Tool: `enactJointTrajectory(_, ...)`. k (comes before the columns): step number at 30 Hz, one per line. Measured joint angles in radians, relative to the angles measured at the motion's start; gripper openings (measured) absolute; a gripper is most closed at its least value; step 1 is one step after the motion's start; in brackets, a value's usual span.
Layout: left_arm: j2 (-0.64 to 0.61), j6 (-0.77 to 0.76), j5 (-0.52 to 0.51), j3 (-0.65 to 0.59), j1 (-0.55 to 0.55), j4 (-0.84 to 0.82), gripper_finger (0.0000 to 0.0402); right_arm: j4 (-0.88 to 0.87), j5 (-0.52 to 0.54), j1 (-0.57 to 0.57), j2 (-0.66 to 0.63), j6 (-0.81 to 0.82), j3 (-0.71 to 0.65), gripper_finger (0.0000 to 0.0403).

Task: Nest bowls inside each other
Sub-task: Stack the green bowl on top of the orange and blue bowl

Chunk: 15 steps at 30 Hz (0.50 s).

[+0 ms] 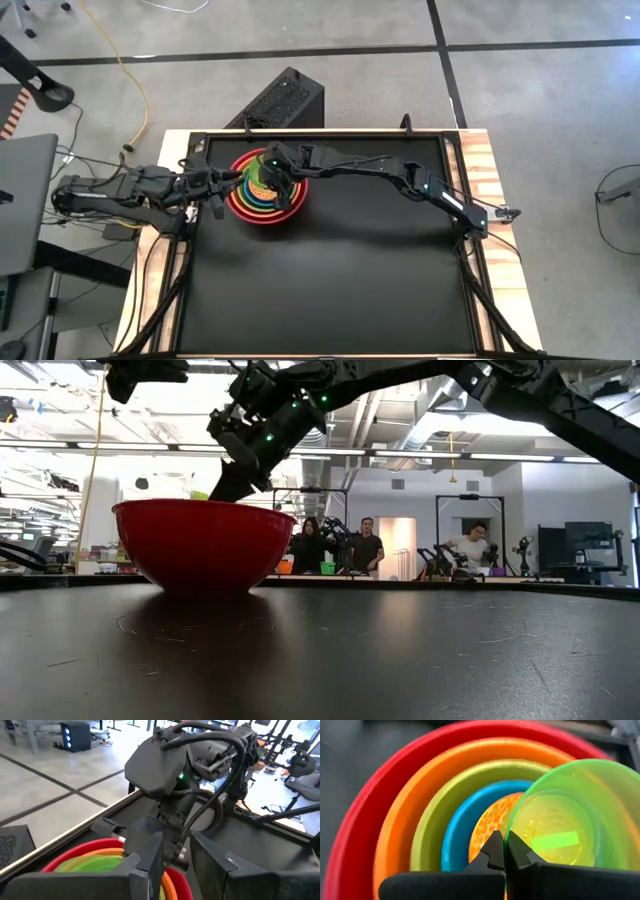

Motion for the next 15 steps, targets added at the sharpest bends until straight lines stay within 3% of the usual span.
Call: enactJointTrajectory(15, 0.032, -0.041, -0.002, 0.0, 0.0, -0.005, 0.0086, -0.009, 0.031, 0.024, 0.005, -0.026, 0.0, 0.0)
